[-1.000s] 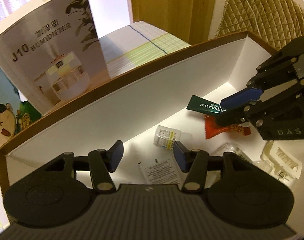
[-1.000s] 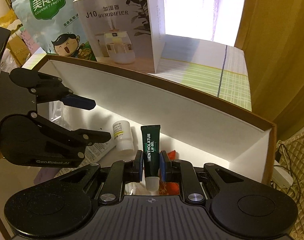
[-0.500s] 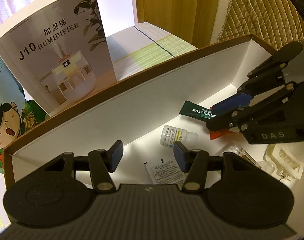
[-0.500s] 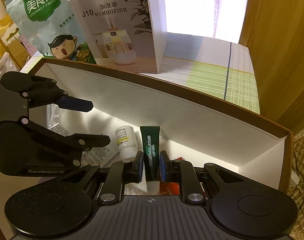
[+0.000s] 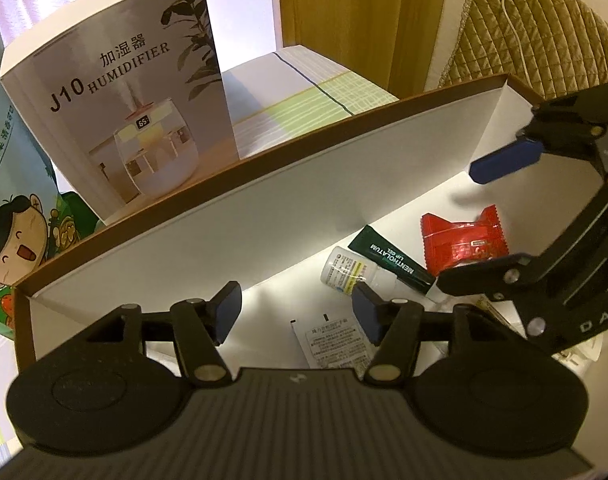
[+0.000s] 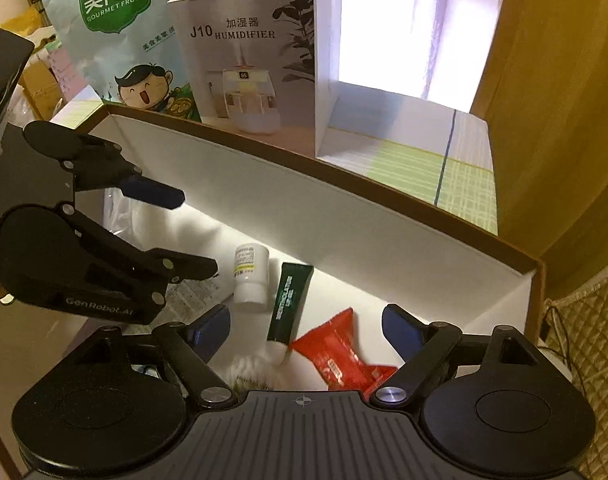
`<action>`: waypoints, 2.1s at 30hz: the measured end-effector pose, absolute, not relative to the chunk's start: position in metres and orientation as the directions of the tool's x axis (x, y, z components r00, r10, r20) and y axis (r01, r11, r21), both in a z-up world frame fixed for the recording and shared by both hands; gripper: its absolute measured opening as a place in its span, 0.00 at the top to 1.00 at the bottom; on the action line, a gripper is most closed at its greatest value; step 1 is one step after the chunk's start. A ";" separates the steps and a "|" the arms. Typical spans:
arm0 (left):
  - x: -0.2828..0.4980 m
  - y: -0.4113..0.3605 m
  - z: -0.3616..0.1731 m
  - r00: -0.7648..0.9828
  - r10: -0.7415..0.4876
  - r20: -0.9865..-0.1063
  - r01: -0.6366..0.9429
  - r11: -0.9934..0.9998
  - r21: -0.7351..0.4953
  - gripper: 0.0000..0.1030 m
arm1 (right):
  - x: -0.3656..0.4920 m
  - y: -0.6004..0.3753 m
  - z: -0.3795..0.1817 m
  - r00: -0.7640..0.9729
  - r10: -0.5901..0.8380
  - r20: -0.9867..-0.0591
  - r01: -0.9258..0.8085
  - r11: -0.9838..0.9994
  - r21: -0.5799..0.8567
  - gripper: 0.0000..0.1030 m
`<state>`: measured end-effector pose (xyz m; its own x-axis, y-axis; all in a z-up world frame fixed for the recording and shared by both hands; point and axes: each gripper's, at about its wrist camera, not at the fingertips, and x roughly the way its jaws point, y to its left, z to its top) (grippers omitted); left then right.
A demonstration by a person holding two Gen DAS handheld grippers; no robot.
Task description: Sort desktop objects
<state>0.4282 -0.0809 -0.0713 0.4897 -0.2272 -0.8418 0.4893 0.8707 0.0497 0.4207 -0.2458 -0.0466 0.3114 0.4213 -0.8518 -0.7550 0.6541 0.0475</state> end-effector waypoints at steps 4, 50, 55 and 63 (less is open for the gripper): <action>0.423 -0.077 -0.066 0.490 -0.222 -0.843 0.466 0.884 0.038 0.33 | 0.415 -0.251 -0.041 0.309 0.421 -0.853 -0.748 0.661 0.055 0.14; 0.308 -0.077 0.030 0.606 -0.037 -0.794 0.211 0.971 0.116 0.06 | 0.321 -0.303 0.032 0.465 0.349 -0.814 -0.489 0.867 0.092 0.14; 0.288 -0.078 0.039 0.617 -0.047 -0.786 0.202 0.974 0.100 0.05 | 0.305 -0.307 0.038 0.475 0.342 -0.811 -0.499 0.863 0.072 0.14; 0.261 -0.077 0.052 0.625 -0.052 -0.779 0.174 0.982 0.074 0.05 | 0.283 -0.316 0.051 0.487 0.360 -0.796 -0.499 0.863 0.085 0.14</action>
<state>0.2610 -0.0767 0.0517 0.6251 -0.0524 -0.7788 0.1745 0.9819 0.0740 0.2829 -0.3159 0.0507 0.4870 0.3600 -0.7957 -0.4987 0.8626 0.0850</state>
